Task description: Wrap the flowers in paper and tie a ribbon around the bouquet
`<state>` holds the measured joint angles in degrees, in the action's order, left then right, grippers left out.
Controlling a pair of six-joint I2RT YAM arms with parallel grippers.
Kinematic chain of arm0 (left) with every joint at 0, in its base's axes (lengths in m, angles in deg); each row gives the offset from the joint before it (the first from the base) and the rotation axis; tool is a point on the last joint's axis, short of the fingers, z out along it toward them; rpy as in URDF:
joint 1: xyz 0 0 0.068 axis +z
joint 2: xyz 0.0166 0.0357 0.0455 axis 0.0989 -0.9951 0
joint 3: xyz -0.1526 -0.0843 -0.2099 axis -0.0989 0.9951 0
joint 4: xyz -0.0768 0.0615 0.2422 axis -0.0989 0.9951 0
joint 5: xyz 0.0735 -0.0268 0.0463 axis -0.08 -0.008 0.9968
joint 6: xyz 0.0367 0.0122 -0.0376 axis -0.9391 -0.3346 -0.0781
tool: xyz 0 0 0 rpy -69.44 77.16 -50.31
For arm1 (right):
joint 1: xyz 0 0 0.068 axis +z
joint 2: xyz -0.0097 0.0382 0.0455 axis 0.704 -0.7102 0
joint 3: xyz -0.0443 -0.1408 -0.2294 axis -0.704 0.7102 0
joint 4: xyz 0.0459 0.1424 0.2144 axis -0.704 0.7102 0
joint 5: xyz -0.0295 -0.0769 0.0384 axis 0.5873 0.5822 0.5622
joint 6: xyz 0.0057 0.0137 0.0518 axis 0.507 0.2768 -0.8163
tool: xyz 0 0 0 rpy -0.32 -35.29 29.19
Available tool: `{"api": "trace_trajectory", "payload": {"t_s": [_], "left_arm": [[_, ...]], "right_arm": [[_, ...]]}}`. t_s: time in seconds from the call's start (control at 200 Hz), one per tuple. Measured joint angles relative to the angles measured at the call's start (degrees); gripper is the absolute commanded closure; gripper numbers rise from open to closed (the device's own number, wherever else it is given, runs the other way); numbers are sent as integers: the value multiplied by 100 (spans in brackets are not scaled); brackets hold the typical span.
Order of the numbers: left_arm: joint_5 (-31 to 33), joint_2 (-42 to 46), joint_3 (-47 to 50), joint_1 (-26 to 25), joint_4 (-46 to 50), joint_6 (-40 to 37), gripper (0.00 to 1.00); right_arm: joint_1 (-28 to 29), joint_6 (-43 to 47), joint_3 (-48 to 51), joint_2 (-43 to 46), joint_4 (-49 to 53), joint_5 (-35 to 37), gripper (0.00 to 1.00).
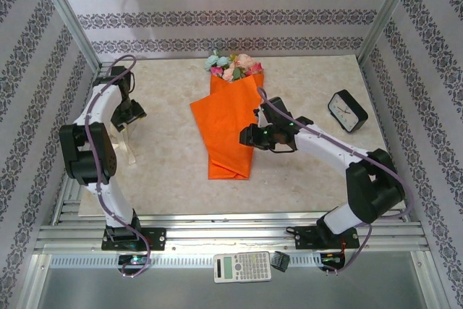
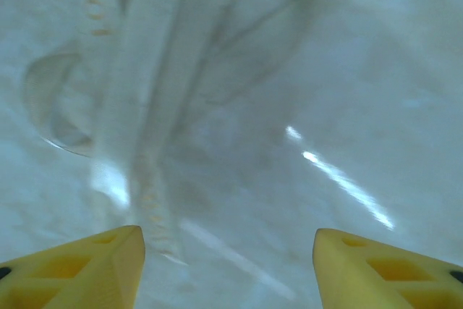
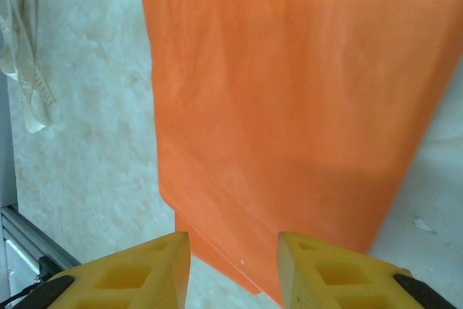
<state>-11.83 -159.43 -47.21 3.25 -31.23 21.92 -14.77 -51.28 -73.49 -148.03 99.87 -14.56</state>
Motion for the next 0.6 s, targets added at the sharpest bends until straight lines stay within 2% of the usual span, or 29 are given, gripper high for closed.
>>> {"api": "trace_trajectory", "payload": {"t_s": [0.175,0.275,0.37,0.47,0.554,0.599], "left_arm": [[313,-461,-28,354,26,-422,41],[382,-817,-109,463,22,-553,47],[404,-1027,-109,501,20,-684,58],[393,-1141,-111,509,17,-776,75],[306,-1182,-109,509,2,-804,99],[267,-1180,-109,511,-11,-859,100]], "right_arm": [[31,11,-52,-201,-17,-162,63],[28,11,-52,-273,-15,-232,63],[28,9,-76,-310,-13,-271,64],[31,7,-129,-345,-17,-286,64],[31,-7,-162,-372,-20,-286,65],[31,-13,-166,-380,-20,-286,65]]}}
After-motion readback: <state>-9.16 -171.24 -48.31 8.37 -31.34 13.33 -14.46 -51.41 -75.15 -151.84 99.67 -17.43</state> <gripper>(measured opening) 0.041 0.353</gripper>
